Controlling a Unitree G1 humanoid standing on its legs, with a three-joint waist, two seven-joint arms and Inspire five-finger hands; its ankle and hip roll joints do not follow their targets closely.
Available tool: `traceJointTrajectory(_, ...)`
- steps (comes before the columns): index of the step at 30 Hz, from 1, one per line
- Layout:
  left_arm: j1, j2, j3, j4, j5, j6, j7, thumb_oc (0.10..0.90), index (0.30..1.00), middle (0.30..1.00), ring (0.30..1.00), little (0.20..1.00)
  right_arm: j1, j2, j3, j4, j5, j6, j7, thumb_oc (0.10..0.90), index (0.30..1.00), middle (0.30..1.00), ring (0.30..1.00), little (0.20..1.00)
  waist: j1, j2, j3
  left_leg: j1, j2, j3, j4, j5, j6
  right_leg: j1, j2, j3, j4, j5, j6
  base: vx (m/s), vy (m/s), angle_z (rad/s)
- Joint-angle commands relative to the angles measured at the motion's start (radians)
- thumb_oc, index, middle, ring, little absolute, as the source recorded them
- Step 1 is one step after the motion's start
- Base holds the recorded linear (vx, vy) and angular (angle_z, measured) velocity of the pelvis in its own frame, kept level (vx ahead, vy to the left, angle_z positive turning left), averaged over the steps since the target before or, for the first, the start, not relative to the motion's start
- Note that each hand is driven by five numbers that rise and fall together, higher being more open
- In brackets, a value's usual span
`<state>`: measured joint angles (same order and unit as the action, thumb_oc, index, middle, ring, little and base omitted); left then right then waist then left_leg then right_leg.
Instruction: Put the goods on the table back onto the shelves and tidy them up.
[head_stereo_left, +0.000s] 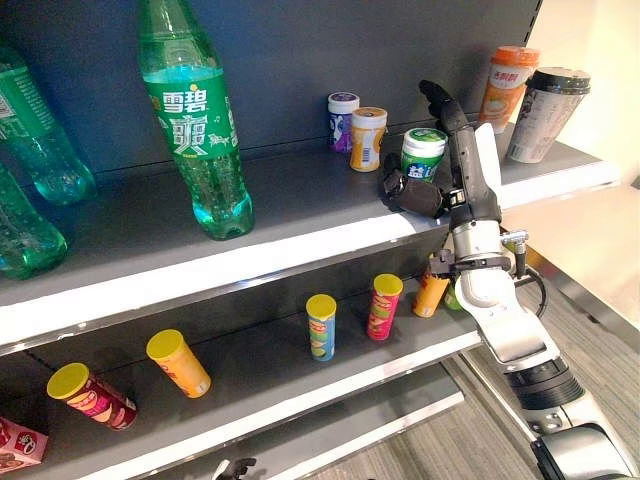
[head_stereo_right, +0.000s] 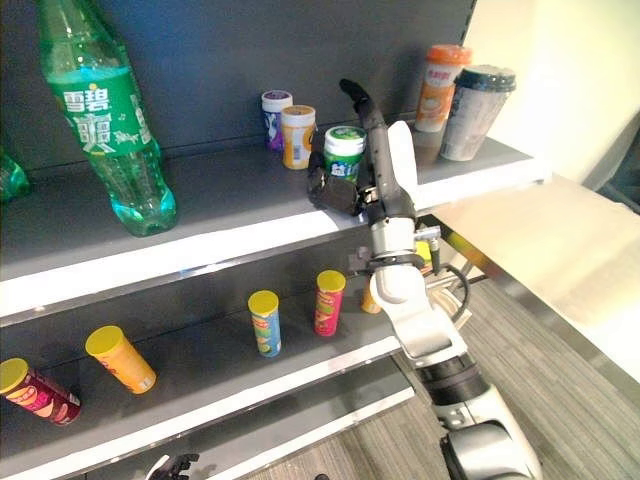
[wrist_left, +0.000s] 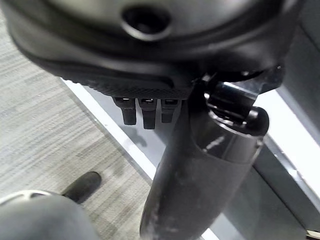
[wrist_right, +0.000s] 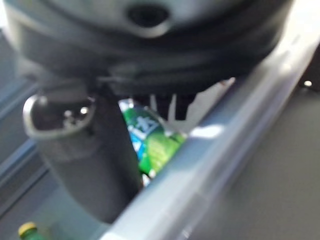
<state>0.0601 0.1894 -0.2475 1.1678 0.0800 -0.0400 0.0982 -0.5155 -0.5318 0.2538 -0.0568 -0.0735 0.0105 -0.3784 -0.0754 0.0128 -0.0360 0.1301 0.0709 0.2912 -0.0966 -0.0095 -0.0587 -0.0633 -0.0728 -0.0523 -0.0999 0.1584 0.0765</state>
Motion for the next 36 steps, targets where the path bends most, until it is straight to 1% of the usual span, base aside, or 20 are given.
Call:
traceJointTrajectory(1,0.019,0.013,-0.055,0.058,0.028,-0.006,0.005,0.8,0.9,0.9,0.9,0.9,0.003,-0.031,-0.034,-0.052,-0.038,-0.038,0.015,0.8,0.9,0.9,0.9,0.9,0.015,-0.021,0.056,0.018,0.011,0.011,0.009,-0.062,-0.01,0.021,-0.087,0.026,0.035,-0.067,0.1,0.0,0.0,0.0)
traceJointTrajectory(6,0.025,0.01,-0.058,0.044,0.034,-0.013,0.002,0.8,0.9,0.9,0.9,0.9,0.035,-0.014,-0.027,-0.045,-0.065,-0.037,0.024,0.8,0.9,0.9,0.9,0.9,0.018,-0.021,0.056,0.02,0.008,0.008,0.009,-0.064,-0.006,0.025,-0.088,0.025,0.032,-0.064,0.102,0.0,0.0,0.0)
traceJointTrajectory(12,0.031,0.011,-0.056,0.043,0.026,-0.015,0.001,0.8,0.9,0.9,0.9,0.9,0.029,-0.003,-0.014,-0.013,-0.082,-0.027,0.022,0.8,0.9,0.9,0.9,0.9,0.026,-0.024,0.058,0.018,0.006,0.002,0.009,-0.064,-0.005,0.023,-0.088,0.023,0.032,-0.063,0.102,0.0,0.0,0.0)
traceJointTrajectory(19,0.046,0.015,-0.057,0.041,0.01,-0.02,0.002,0.8,0.9,0.9,0.9,0.9,-0.015,0.022,0.014,0.087,-0.088,-0.005,0.01,0.8,0.9,0.9,0.9,0.9,0.047,-0.03,0.062,0.015,0.004,-0.008,0.009,-0.061,-0.004,0.026,-0.093,0.013,0.032,-0.062,0.102,0.0,0.002,0.01)
traceJointTrajectory(25,0.052,0.02,-0.054,0.04,-0.006,-0.02,0.003,0.8,0.9,0.9,0.9,0.9,-0.061,0.022,0.024,0.139,-0.066,0.002,0.001,0.8,0.9,0.9,0.9,0.9,0.059,-0.034,0.062,0.012,0.003,-0.014,0.009,-0.059,-0.004,0.026,-0.095,0.007,0.032,-0.061,0.101,0.0,0.005,0.02)
traceJointTrajectory(31,0.052,0.021,-0.055,0.035,-0.009,-0.018,0.003,0.8,0.9,0.9,0.9,0.9,-0.075,0.032,0.032,0.127,-0.037,-0.008,0.003,0.8,0.9,0.9,0.9,0.9,0.062,-0.034,0.063,0.013,0.002,-0.014,0.009,-0.06,-0.004,0.028,-0.096,0.006,0.03,-0.059,0.101,0.0,0.0,0.0)
traceJointTrajectory(34,0.051,0.02,-0.053,0.035,-0.006,-0.017,0.002,0.8,0.9,0.9,0.9,0.9,-0.062,0.043,0.035,0.104,-0.036,-0.014,0.009,0.8,0.9,0.9,0.9,0.9,0.061,-0.03,0.064,0.014,0.002,-0.013,0.009,-0.061,-0.004,0.03,-0.096,0.006,0.028,-0.059,0.101,0.0,0.0,0.0)
traceJointTrajectory(35,0.048,0.018,-0.052,0.033,0.004,-0.015,0.004,0.8,0.9,0.9,0.9,0.9,-0.026,0.066,0.039,0.052,-0.045,-0.024,0.021,0.8,0.9,0.9,0.9,0.9,0.058,-0.026,0.064,0.017,0.001,-0.014,0.009,-0.063,-0.003,0.031,-0.096,0.007,0.028,-0.061,0.101,0.0,0.0,0.0)
traceJointTrajectory(36,0.048,0.019,-0.052,0.033,0.004,-0.015,0.004,0.8,0.9,0.9,0.9,0.9,-0.025,0.067,0.038,0.05,-0.046,-0.023,0.021,0.8,0.9,0.9,0.9,0.9,0.058,-0.026,0.063,0.017,0.001,-0.014,0.009,-0.063,-0.003,0.031,-0.096,0.007,0.028,-0.061,0.101,0.0,0.0,0.0)
